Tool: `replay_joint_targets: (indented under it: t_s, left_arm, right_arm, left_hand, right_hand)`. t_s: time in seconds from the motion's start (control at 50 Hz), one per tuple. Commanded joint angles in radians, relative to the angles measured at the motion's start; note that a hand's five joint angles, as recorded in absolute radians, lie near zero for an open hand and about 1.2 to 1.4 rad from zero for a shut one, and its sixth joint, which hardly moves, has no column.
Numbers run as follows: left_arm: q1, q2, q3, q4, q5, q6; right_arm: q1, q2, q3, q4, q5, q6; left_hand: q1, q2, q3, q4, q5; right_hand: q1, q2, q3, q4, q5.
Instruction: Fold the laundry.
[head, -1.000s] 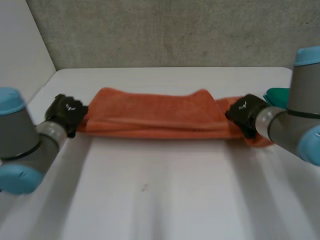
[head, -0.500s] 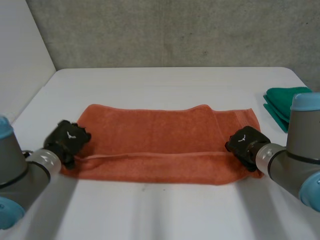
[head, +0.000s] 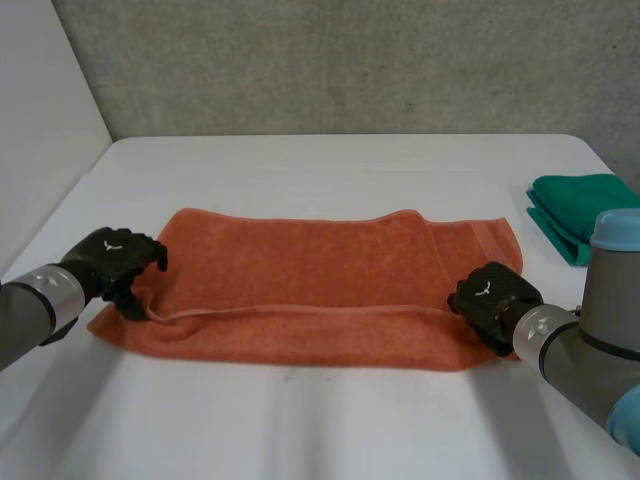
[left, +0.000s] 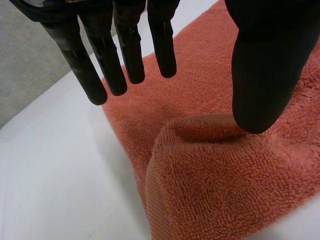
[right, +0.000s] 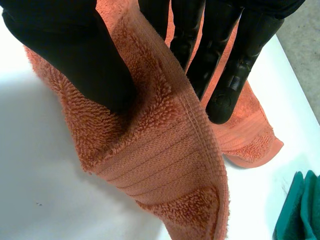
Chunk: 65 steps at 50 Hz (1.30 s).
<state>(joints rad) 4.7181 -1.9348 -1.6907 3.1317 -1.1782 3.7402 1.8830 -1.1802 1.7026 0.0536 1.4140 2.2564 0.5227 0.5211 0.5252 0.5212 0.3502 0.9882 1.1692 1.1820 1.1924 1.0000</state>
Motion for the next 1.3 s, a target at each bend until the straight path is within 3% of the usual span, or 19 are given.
replay_joint_targets:
  t_s: [0.02,0.34,0.58,0.76,0.84,0.94,1.06,1.08,1.12,1.3]
  left_arm:
    - [0.007,-0.093,0.075,-0.002,0.005,0.007]
    - [0.003,-0.131,0.105,-0.008,0.006,0.021]
    - [0.007,-0.131,0.091,-0.073,0.003,0.202]
    - [0.007,-0.133,0.091,-0.091,0.005,0.23]
    - [0.005,-0.135,0.091,-0.091,0.003,0.231]
    - [-0.004,-0.131,0.088,-0.091,-0.008,0.23]
    - [-0.007,-0.061,0.057,-0.091,-0.008,0.213]
    - [-0.009,-0.02,0.04,-0.088,-0.008,0.211]
    - [-0.01,0.019,0.017,-0.084,-0.006,0.208]
    - [-0.032,0.177,-0.084,-0.029,0.002,0.144]
  right_arm:
    - [0.001,0.002,0.008,-0.001,-0.004,0.0]
    - [-0.002,0.002,0.008,-0.003,-0.007,0.0]
    - [-0.002,0.002,0.006,-0.009,-0.007,0.0]
    - [-0.004,0.002,0.006,-0.009,-0.007,0.0]
    - [-0.002,0.002,0.006,-0.009,-0.007,0.0]
    - [-0.004,0.002,0.006,-0.006,-0.01,0.002]
    - [-0.024,-0.015,0.005,0.041,-0.01,0.058]
    - [-0.044,-0.03,-0.003,0.087,-0.016,0.101]
    - [-0.073,-0.047,-0.012,0.133,-0.035,0.147]
    - [-0.277,-0.153,-0.005,0.177,-0.254,0.392]
  left_hand:
    - [0.081,0.083,0.079,0.083,0.079]
    - [0.131,0.133,0.129,0.133,0.129]
    - [0.163,0.165,0.161,0.165,0.161]
    - [0.207,0.209,0.205,0.209,0.205]
    - [0.38,0.382,0.378,0.382,0.378]
    - [0.873,0.874,0.87,0.874,0.871]
    - [0.874,0.875,0.871,0.875,0.872]
    - [0.874,0.875,0.871,0.875,0.872]
    - [0.874,0.875,0.871,0.875,0.872]
    - [0.874,0.875,0.871,0.875,0.872]
  right_hand:
    - [0.408,0.227,0.214,0.204,0.222]
    - [0.408,0.227,0.214,0.204,0.222]
    - [0.408,0.227,0.214,0.204,0.222]
    - [0.408,0.227,0.214,0.204,0.222]
    - [0.408,0.227,0.214,0.204,0.222]
    - [0.408,0.227,0.214,0.204,0.222]
    - [0.408,0.227,0.214,0.204,0.222]
    - [0.066,-0.115,-0.128,-0.138,-0.12]
    - [-0.189,-0.37,-0.383,-0.393,-0.375]
    - [-0.398,-0.579,-0.592,-0.602,-0.585]
